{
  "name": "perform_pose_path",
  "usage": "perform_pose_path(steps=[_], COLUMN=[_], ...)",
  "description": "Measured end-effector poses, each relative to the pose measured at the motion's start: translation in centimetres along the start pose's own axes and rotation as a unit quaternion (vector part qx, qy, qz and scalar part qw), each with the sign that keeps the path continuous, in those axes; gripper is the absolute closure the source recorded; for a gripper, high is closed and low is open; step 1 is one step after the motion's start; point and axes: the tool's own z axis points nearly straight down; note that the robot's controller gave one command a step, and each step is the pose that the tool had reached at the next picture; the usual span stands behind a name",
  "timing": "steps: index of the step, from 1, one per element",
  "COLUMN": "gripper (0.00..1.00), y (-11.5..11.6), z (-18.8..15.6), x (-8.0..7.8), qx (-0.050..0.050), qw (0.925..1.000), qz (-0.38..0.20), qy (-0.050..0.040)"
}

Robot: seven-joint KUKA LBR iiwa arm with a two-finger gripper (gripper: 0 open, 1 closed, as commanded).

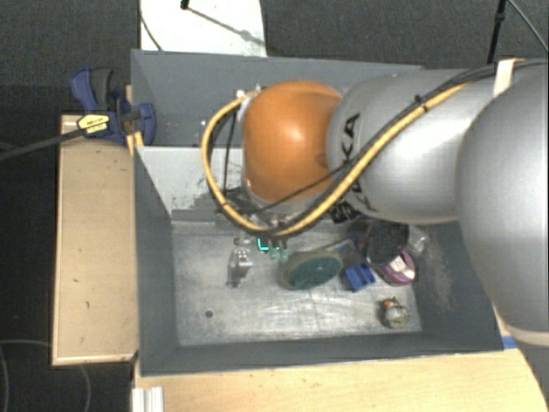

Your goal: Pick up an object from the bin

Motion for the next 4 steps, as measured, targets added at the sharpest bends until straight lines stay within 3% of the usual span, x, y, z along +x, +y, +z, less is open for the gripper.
perform_pose_path(steps=[1, 2, 3, 4], gripper=[0.00, 0.00, 1.00, 1.00], y=[-7.1, -15.4, -15.1, -16.5], z=[5.0, 10.6, 10.3, -3.3], x=[-1.5, -1.3, -1.6, -0.7], qx=[0.002, -0.001, -0.001, 0.000], qw=[1.0000, 0.9974, 0.9974, 0.9973], qz=[-0.002, -0.072, -0.072, -0.073], qy=[-0.0014, -0.0051, -0.0089, -0.0078])
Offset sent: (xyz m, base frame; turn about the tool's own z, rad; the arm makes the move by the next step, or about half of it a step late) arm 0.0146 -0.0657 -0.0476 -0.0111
